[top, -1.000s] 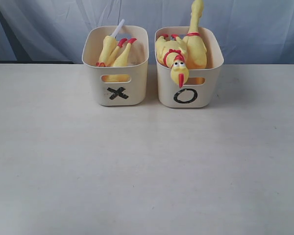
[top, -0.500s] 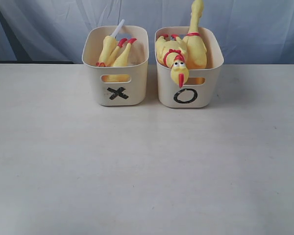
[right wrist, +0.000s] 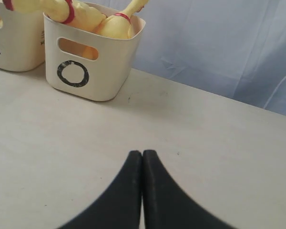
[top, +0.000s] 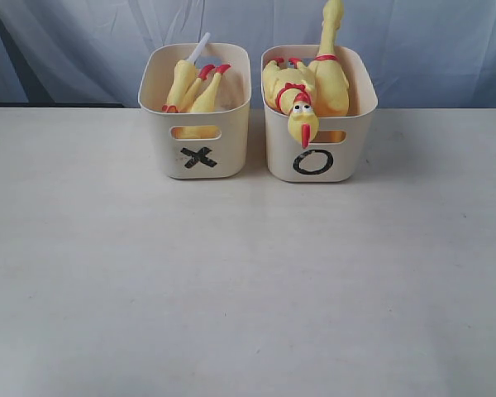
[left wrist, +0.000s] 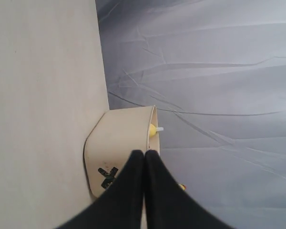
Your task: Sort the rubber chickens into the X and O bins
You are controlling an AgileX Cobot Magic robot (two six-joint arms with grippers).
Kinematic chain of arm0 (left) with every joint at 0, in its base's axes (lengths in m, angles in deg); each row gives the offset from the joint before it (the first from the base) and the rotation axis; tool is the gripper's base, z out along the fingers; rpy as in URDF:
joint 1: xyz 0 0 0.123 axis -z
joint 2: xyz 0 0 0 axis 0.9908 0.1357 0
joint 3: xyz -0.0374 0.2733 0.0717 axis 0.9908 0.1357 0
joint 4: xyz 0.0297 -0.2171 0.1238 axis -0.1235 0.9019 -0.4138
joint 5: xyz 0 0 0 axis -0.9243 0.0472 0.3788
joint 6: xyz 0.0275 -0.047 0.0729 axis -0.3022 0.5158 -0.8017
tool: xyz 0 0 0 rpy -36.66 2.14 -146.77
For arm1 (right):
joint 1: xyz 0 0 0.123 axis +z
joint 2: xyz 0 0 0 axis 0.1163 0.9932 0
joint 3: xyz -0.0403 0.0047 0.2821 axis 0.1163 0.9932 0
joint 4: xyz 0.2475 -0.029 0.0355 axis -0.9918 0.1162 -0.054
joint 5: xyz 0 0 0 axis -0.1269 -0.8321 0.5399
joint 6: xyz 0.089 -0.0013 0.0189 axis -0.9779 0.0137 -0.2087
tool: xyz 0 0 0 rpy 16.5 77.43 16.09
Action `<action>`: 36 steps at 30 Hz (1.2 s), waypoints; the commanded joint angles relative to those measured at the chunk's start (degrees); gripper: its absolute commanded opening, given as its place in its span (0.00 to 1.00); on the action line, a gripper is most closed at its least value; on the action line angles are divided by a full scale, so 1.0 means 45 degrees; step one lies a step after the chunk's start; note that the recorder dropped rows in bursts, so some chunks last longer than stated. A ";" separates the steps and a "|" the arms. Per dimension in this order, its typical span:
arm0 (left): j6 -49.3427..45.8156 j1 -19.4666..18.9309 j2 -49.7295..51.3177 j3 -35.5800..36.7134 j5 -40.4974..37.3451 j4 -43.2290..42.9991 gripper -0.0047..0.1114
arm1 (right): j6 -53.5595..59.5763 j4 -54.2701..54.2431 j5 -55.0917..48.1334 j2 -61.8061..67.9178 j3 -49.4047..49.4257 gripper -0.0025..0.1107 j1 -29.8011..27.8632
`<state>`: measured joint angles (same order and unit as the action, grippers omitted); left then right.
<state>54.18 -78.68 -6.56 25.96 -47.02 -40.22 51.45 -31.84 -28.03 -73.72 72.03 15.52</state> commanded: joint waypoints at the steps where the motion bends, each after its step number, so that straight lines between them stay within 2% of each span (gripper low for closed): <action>1: -0.0038 -0.0060 -0.0050 0.0060 -0.0135 -0.1242 0.04 | 0.0020 -0.0081 0.0032 -0.0067 0.0021 0.01 -0.0036; 3: -0.0119 -0.0060 -0.0050 0.0060 0.0183 -0.1632 0.04 | 0.0020 -0.0066 0.0105 -0.0067 0.0021 0.01 -0.0036; 9: -0.2333 -0.0060 -0.0050 0.0060 0.0292 -0.1793 0.04 | 0.0020 -0.0066 0.0713 -0.0067 0.0021 0.01 -0.0036; 10: -0.4749 -0.0060 -0.0050 0.0060 0.0374 -0.1819 0.04 | -0.0005 -0.0066 0.0623 -0.0067 0.0021 0.01 -0.0036; 11: -0.6266 -0.0060 -0.0050 0.0060 0.0398 -0.1819 0.04 | -0.0005 -0.0066 0.0598 -0.0067 0.0021 0.01 -0.0036; 12: -0.9017 -0.0060 -0.0050 0.0060 0.0344 -0.1819 0.04 | -0.0005 -0.0066 0.0562 -0.0067 0.0021 0.01 -0.0036; 14: -1.1517 -0.0060 -0.0050 0.0060 0.0344 -0.2021 0.04 | -0.0005 -0.0066 0.0562 -0.0067 0.0021 0.01 -0.0036; 16: -1.3361 -0.0060 -0.0050 0.0060 0.0292 -0.2021 0.04 | -0.0005 -0.0066 0.0562 -0.0067 0.0021 0.01 -0.0036; 21: -1.6363 -0.0060 -0.0050 0.0060 0.0156 -0.2156 0.04 | -0.0005 -0.0066 0.0464 -0.0067 0.0021 0.01 -0.0036; 23: -1.6894 -0.0060 -0.0050 0.0060 0.0156 -0.2181 0.04 | 0.0047 -0.0066 0.0464 -0.0067 0.0021 0.01 -0.0036; 36: -1.6900 -0.0060 -0.0050 0.0060 0.0179 -0.2209 0.04 | 0.0044 -0.0378 0.0368 -0.0067 0.0021 0.01 -0.0036</action>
<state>-21.81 -78.68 -6.56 25.96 -46.38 -49.94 51.45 -33.03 -26.09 -73.72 72.03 15.52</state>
